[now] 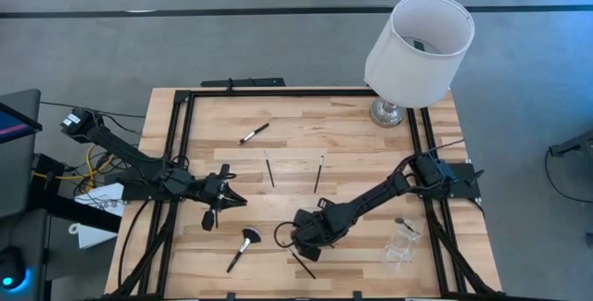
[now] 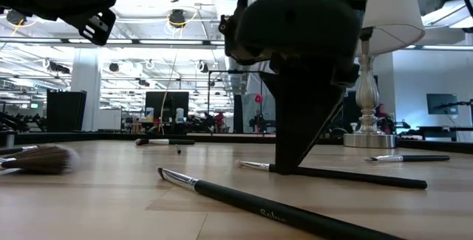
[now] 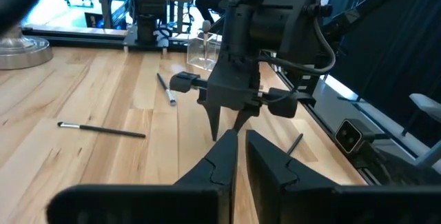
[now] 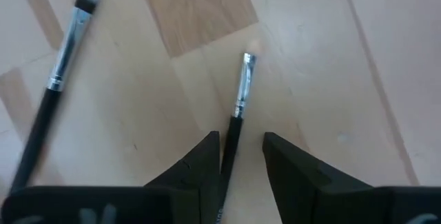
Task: Pick & Place Makeup Brushes
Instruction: Put the black eyeshadow brush into the transparent organizer
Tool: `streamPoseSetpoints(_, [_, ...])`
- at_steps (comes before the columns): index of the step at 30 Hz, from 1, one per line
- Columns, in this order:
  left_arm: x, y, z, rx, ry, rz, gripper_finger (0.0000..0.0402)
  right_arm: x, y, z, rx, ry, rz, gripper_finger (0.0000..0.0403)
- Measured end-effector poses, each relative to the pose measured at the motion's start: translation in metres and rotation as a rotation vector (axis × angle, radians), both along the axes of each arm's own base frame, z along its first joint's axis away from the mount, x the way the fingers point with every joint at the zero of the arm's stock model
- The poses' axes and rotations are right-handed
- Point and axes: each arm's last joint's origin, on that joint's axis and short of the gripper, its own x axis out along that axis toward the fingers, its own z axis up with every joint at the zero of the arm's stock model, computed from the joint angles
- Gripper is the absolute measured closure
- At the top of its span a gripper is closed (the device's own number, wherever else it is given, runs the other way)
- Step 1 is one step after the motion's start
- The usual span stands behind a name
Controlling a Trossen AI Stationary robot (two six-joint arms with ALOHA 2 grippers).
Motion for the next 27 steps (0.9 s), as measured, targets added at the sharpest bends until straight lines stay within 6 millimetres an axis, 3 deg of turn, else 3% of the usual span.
streamPoseSetpoints(12, [0.000, 0.000, 0.000, 0.000, 0.000, 0.000, 0.0374, -0.001, -0.016, 0.000, 0.067, 0.124, 0.025, 0.0394])
streamPoseSetpoints(22, [0.000, 0.000, 0.000, 0.000, 0.000, 0.000, 0.0374, 0.003, -0.020, -0.001, 0.052, 0.094, 0.052, 0.0360])
streamPoseSetpoints(27, [0.000, 0.000, 0.000, 0.000, 0.000, 0.000, 0.0374, 0.003, -0.021, -0.002, 0.030, 0.084, 0.049, 0.0368])
